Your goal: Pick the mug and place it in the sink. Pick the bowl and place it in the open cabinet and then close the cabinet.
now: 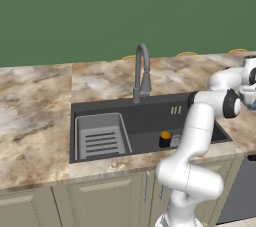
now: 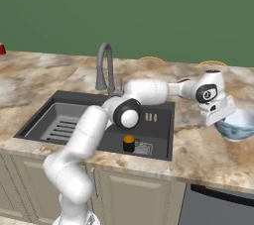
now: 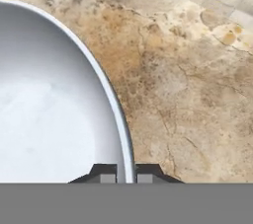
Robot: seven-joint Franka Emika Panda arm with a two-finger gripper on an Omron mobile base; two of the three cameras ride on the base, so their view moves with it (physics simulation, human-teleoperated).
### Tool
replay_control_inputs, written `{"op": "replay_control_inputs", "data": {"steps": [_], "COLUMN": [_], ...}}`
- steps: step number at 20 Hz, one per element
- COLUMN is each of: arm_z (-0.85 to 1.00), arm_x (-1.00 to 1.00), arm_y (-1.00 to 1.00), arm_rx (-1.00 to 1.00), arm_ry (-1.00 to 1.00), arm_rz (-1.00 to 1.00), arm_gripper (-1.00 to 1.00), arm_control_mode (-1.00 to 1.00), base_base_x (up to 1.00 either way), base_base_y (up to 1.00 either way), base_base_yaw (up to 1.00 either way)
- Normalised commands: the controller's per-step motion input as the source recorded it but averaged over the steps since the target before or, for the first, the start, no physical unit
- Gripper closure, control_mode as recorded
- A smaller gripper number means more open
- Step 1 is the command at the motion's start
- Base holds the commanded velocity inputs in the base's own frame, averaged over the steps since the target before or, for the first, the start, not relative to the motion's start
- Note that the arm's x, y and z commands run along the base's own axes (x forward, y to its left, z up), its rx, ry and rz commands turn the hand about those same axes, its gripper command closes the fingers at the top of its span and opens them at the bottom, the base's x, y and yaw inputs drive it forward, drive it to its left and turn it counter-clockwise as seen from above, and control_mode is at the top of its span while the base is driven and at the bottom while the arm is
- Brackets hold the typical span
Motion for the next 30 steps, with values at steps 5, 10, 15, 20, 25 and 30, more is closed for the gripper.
{"op": "replay_control_inputs", "data": {"steps": [5,10,15,20,25,30], "arm_z": [0.04,0.17,0.91,1.0,0.77,0.93], "arm_x": [-1.0,-1.0,-1.0,-0.73,-0.38,-0.03], "arm_y": [0.77,0.93,0.42,0.32,0.42,0.33], "arm_rx": [0.23,0.2,-0.07,-0.13,-0.05,-0.01], "arm_ry": [-0.03,-0.22,-0.44,-0.23,0.01,0.0], "arm_rz": [-0.01,-0.01,0.01,0.11,0.22,0.22], "arm_gripper": [1.0,1.0,1.0,1.0,1.0,1.0], "arm_control_mode": [-1.0,-1.0,-1.0,-1.0,-1.0,-1.0], "base_base_x": [0.0,0.0,0.0,0.0,0.0,0.0], "base_base_y": [0.0,0.0,0.0,0.0,0.0,0.0], "base_base_yaw": [0.0,0.0,0.0,0.0,0.0,0.0]}}
